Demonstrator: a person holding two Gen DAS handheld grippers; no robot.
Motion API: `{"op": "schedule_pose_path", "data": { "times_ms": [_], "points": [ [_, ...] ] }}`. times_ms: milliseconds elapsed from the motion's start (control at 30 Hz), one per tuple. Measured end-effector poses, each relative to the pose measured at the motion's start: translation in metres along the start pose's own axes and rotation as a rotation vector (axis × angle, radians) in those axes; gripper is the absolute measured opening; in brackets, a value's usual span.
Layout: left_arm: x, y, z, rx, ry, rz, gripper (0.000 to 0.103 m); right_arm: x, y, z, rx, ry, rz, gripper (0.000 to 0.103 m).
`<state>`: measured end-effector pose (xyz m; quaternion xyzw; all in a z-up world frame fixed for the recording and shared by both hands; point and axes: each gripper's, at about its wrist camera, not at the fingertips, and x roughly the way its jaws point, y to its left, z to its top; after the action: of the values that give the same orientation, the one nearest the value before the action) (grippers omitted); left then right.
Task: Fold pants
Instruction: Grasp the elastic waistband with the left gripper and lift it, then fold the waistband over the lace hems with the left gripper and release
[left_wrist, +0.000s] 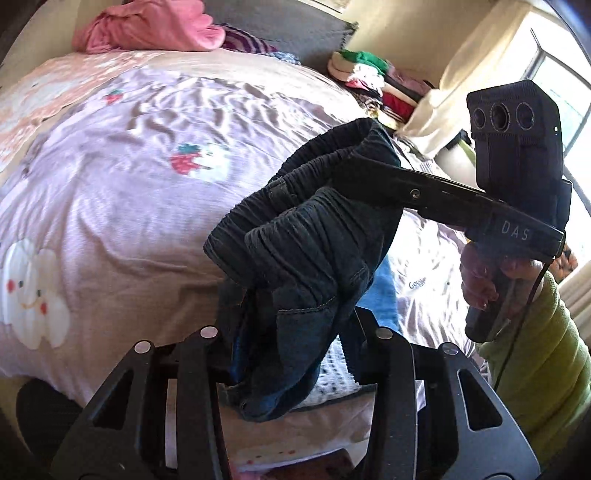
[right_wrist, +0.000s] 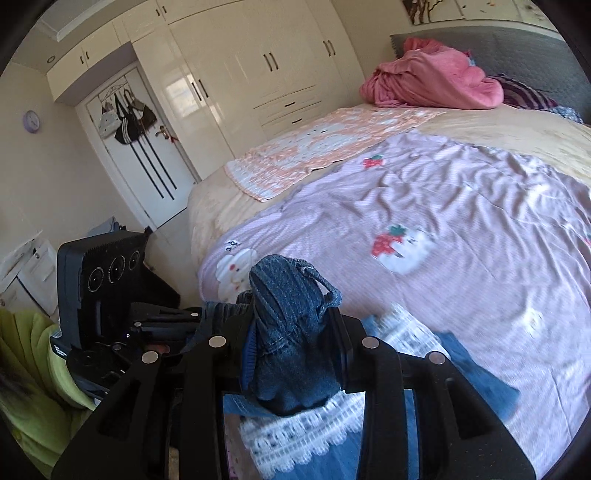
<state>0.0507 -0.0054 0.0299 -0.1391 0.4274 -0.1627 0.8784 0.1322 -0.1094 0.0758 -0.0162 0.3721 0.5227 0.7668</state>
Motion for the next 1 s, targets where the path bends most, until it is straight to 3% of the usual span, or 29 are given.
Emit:
{"op": "schedule_pose_path", "data": {
  "times_ms": [500, 567, 600, 633, 800, 900, 1000],
  "points": [
    [0.051, -0.034, -0.011, 0.053, 0.085, 0.023, 0.033, -0.022, -0.044, -0.054, 0.084, -0.025, 0.011, 0.033],
    [0.054, -0.038, -0.013, 0.057, 0.092, 0.013, 0.034, -0.025, -0.048, -0.062, 0.107, -0.031, 0.0, 0.034],
    [0.056, -0.041, -0.015, 0.061, 0.099, -0.005, 0.041, -0.027, -0.051, -0.066, 0.122, -0.033, 0.002, 0.035],
    [0.055, -0.043, -0.017, 0.062, 0.102, -0.019, 0.049, -0.028, -0.052, -0.07, 0.133, -0.036, 0.006, 0.037],
    [0.055, -0.053, -0.029, 0.089, 0.146, -0.112, 0.061, -0.045, -0.061, -0.092, 0.211, -0.068, -0.042, 0.054],
    [0.045, -0.055, -0.039, 0.095, 0.163, -0.181, 0.061, -0.059, -0.066, -0.102, 0.269, -0.095, -0.068, 0.057],
    [0.032, -0.051, -0.042, 0.098, 0.141, -0.174, 0.061, -0.072, -0.064, -0.108, 0.299, -0.107, -0.105, 0.068]
  ]
}}
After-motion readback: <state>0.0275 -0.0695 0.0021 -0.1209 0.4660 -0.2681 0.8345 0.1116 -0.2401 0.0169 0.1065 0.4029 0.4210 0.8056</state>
